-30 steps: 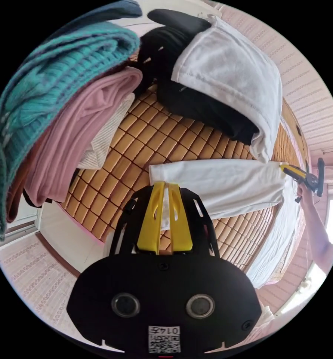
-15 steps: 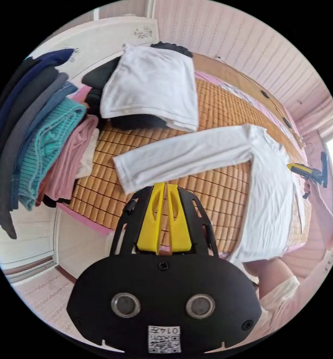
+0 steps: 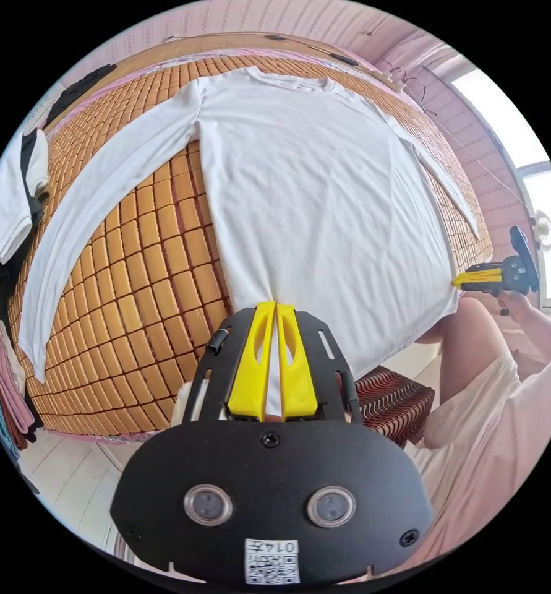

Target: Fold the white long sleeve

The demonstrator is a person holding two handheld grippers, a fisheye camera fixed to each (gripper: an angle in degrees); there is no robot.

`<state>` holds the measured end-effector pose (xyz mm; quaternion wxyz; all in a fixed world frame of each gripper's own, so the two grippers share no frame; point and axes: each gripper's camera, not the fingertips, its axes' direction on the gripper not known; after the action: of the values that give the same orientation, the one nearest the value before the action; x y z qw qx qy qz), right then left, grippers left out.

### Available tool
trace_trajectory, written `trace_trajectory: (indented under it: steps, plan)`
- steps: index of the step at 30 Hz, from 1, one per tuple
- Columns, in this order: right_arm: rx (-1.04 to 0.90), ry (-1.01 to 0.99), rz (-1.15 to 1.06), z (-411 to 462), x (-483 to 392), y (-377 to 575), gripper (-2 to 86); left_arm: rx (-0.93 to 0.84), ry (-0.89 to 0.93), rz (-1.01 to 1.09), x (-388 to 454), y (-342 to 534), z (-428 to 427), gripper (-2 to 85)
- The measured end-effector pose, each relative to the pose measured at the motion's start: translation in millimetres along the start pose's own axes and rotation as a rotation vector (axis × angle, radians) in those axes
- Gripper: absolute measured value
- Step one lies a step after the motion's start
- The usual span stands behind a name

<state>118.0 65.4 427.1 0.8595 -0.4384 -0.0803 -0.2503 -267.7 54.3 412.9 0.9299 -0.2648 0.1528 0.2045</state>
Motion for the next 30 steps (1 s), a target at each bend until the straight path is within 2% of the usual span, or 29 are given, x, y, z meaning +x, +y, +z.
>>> trace_trajectory:
  steps: [7,12,17,25,30]
  plan:
    - [0.002,0.041,-0.028,-1,-19,10,-0.2,0.105,-0.088,0.062,12,33,-2,-0.6]
    - [0.06,0.011,0.052,-8,-25,32,1.7,0.249,0.047,-0.016,-10,73,-21,0.3]
    - [0.206,0.024,0.106,-55,-44,50,6.1,0.42,0.024,-0.109,-41,133,-68,0.5]
    - [0.391,0.157,-0.228,-130,-161,-51,6.8,0.595,-0.085,-0.388,-138,229,-110,0.8]
    - [0.487,0.25,-0.539,-152,-290,-151,6.7,0.654,-0.138,-0.532,-195,266,-115,1.6]
